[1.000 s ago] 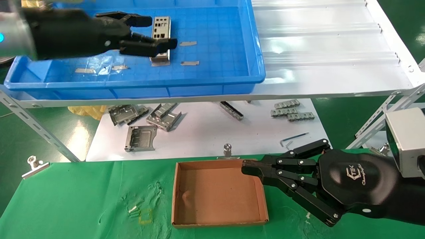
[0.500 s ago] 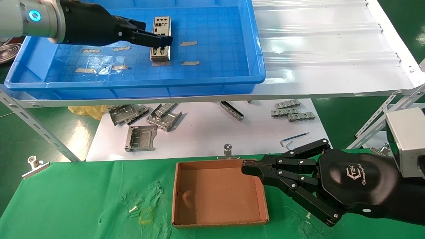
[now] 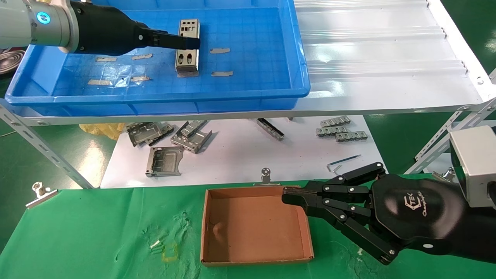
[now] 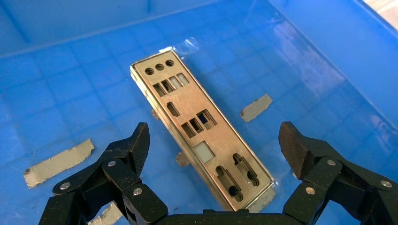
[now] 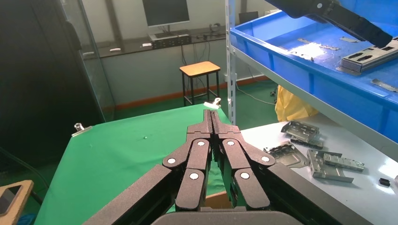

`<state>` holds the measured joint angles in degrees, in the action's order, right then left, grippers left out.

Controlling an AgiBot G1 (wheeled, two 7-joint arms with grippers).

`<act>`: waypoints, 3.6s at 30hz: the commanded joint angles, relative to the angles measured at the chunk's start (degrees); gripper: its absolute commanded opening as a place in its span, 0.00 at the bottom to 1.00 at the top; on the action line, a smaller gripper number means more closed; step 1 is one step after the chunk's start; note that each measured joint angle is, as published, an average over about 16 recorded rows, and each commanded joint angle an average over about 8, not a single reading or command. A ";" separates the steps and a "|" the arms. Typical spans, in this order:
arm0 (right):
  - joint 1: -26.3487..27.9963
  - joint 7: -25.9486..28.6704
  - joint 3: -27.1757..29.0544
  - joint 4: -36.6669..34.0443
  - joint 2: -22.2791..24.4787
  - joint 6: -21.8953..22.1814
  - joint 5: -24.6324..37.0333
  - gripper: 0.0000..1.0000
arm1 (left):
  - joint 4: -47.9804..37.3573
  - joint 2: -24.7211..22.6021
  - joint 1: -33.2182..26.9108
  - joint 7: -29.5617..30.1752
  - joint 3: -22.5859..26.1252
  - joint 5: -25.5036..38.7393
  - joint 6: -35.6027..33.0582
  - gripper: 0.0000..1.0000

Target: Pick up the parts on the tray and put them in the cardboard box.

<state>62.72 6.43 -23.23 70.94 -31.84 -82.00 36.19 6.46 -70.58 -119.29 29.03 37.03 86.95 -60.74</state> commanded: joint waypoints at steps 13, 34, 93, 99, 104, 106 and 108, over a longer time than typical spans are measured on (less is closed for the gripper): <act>0.00 0.00 0.00 0.00 0.00 0.00 0.00 0.00 | -2.22 -1.94 -0.01 -0.40 -0.11 -0.07 3.12 0.02; 0.00 0.00 0.00 0.00 0.00 0.00 0.00 0.00 | -4.08 -3.19 -0.97 -1.74 0.31 0.63 5.42 0.00; 0.00 0.00 -0.01 0.00 0.00 0.00 0.00 0.00 | -3.31 -1.27 -1.90 -5.02 -1.22 -1.51 4.83 0.09; 0.00 0.00 -0.01 0.00 0.00 0.00 0.00 0.00 | -1.84 -0.73 -2.29 -7.51 -0.40 -0.54 -0.37 0.84; 0.00 0.00 -0.01 0.00 0.00 0.00 0.00 0.00 | -0.47 -0.71 -2.29 -10.58 0.46 0.71 -0.72 1.00; 0.00 0.00 -0.01 0.00 0.00 0.00 0.00 0.00 | 0.00 -0.84 -2.21 -11.55 0.79 1.25 0.37 1.00; 0.00 0.00 -0.01 0.00 0.00 0.00 0.00 0.00 | 0.41 -0.99 -2.05 -12.24 1.03 1.67 1.39 1.00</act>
<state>62.72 6.43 -23.24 70.94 -31.84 -82.00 36.18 6.77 -71.54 -121.26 17.45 37.88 88.30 -60.08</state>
